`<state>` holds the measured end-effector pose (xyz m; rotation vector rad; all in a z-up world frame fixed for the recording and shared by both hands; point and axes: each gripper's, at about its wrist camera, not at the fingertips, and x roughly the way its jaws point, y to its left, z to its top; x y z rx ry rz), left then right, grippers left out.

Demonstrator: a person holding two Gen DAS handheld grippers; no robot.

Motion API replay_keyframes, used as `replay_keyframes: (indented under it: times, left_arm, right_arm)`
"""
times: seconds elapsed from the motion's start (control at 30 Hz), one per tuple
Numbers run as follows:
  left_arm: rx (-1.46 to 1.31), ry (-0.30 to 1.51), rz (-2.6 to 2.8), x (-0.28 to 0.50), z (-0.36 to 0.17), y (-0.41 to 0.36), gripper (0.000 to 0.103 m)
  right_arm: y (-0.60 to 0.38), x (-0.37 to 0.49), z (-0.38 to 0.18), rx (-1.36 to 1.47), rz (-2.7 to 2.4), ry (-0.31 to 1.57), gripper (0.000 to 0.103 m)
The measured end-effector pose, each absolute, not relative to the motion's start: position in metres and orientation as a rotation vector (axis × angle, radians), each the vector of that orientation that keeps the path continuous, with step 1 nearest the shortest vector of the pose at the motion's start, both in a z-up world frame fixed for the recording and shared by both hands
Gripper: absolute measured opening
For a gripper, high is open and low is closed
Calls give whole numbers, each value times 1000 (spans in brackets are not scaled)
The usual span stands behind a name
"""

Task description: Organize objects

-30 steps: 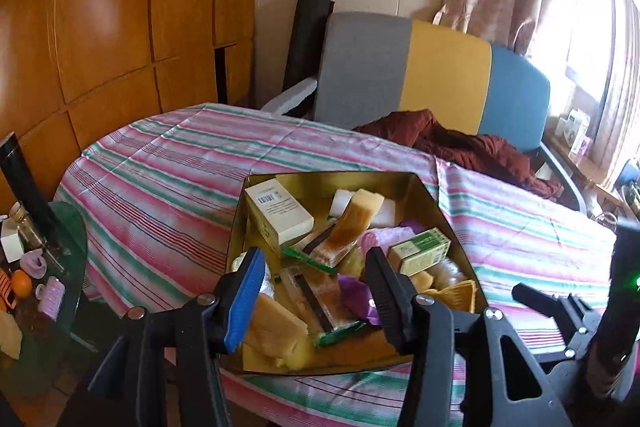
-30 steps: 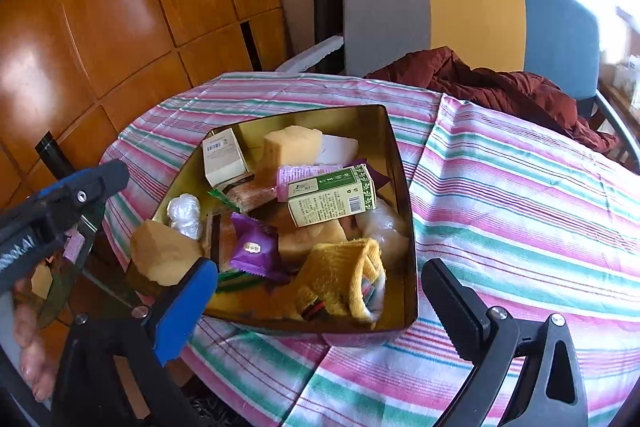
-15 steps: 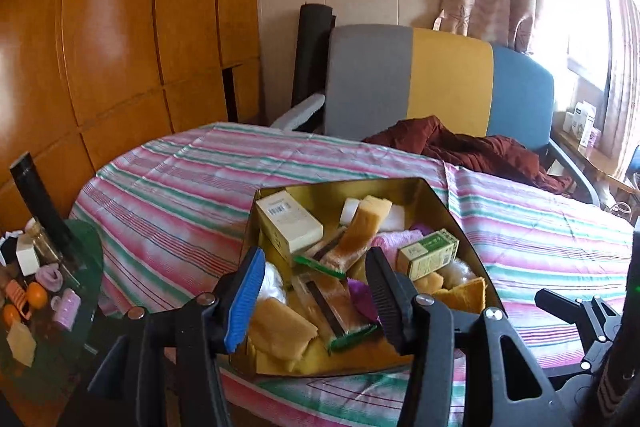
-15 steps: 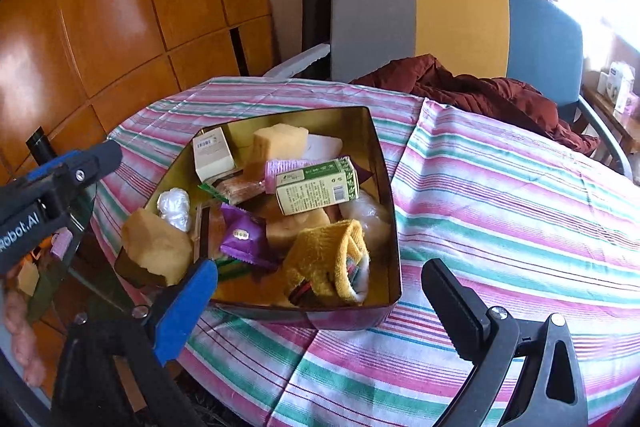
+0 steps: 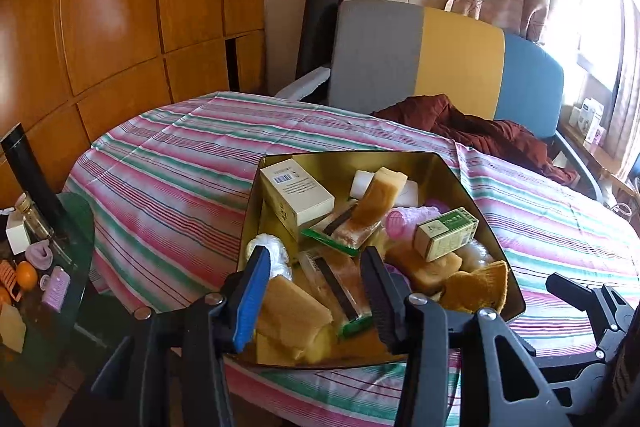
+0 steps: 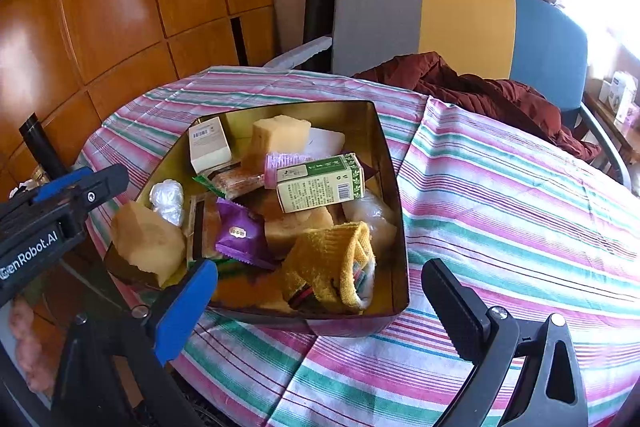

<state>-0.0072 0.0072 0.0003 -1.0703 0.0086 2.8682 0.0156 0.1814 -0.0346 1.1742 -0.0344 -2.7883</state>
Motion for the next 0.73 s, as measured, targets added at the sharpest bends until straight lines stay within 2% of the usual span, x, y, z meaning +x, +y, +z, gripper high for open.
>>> replay_keyframes:
  times: [0.73]
  left_arm:
    - [-1092, 22, 2832, -14, -8, 4, 47]
  right_arm:
    - [179, 10, -36, 1169, -2798, -25, 103]
